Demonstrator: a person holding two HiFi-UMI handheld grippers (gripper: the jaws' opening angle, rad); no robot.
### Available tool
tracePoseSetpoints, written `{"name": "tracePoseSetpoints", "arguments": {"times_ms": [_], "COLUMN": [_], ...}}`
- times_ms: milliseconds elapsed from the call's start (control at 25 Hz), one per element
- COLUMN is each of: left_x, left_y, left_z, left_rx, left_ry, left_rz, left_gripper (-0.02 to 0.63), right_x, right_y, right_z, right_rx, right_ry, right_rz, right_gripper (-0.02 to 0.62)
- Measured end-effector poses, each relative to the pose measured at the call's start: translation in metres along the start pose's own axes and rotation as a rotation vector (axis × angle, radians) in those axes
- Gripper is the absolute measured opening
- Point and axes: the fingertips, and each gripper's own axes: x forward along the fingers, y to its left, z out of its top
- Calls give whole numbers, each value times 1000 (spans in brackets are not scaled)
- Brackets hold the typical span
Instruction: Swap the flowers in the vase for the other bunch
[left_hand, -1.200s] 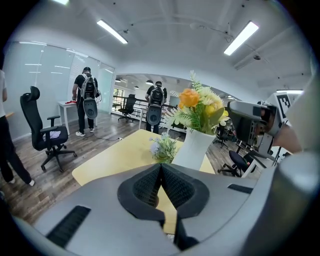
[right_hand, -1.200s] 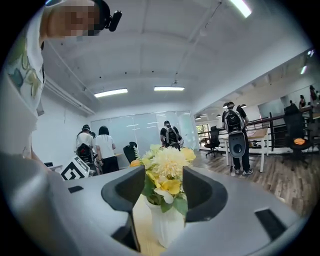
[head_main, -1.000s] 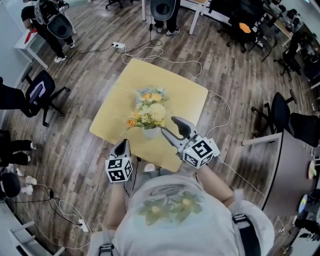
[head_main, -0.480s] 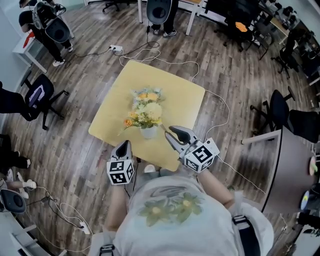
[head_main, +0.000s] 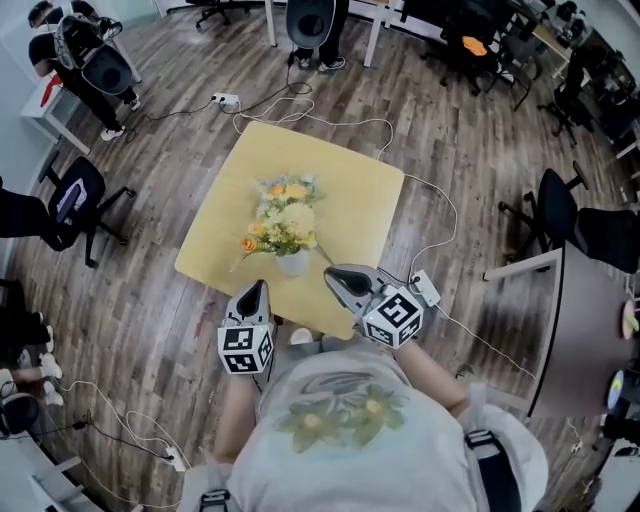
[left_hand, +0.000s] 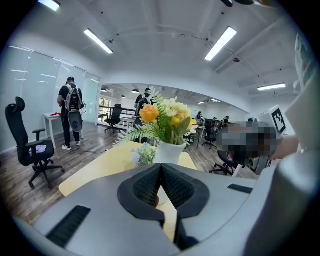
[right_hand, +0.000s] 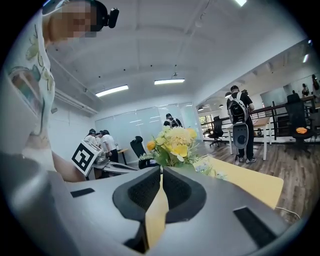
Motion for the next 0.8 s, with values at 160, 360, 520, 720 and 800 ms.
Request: {"name": "tracePoseSetpoints", "arguments": {"times_ms": [160, 360, 520, 720, 800], "left_x": [5, 5, 5, 5, 5], "left_y": [-12, -19, -22, -27, -28], "left_z": [1, 3, 6, 6, 4], "left_rx": [14, 17, 17, 16, 17], "left_ry": [1, 2, 1, 5, 8], "left_rz": [-22, -41, -52, -63, -67], "left_gripper": [17, 17, 17, 17, 17], "right_x": [-2, 0, -1, -4, -5], "right_y": [4, 7, 4, 4, 4], "right_z": [-3, -8, -11, -14, -16], "right_rx": [-5, -16, -18, -16, -18], "right_ry": [9, 42, 64, 77, 83], "right_rz": [26, 14, -10, -19, -22], "right_gripper": [46, 44, 44, 44, 44]}}
